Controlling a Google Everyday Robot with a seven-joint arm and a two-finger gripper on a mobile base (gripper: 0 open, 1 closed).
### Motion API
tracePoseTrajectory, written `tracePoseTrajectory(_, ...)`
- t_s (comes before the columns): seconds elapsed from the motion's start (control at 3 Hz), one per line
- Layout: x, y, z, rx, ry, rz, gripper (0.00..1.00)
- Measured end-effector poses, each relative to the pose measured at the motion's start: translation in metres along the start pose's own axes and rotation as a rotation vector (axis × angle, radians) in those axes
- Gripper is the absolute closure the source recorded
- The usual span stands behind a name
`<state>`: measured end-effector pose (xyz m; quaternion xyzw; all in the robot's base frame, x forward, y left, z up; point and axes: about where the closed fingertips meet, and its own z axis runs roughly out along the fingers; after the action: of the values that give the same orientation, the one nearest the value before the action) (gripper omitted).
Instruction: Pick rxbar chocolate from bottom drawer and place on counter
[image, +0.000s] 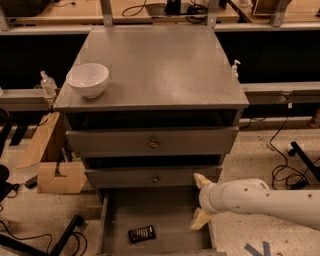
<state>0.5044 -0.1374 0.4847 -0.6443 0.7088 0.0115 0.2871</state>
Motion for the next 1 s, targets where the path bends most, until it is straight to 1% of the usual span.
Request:
tracePoseTrajectory(0.33,-0.001,0.007,0.074,-0.048,-0.016,-0.07,0.0)
tracePoseTrajectory(0.67,0.002,0.016,0.125,-0.078,-0.04,-0.1,0.0)
tracePoseTrajectory(1.0,0.015,0.057,0.187,-0.137,-0.083,-0.087,0.0)
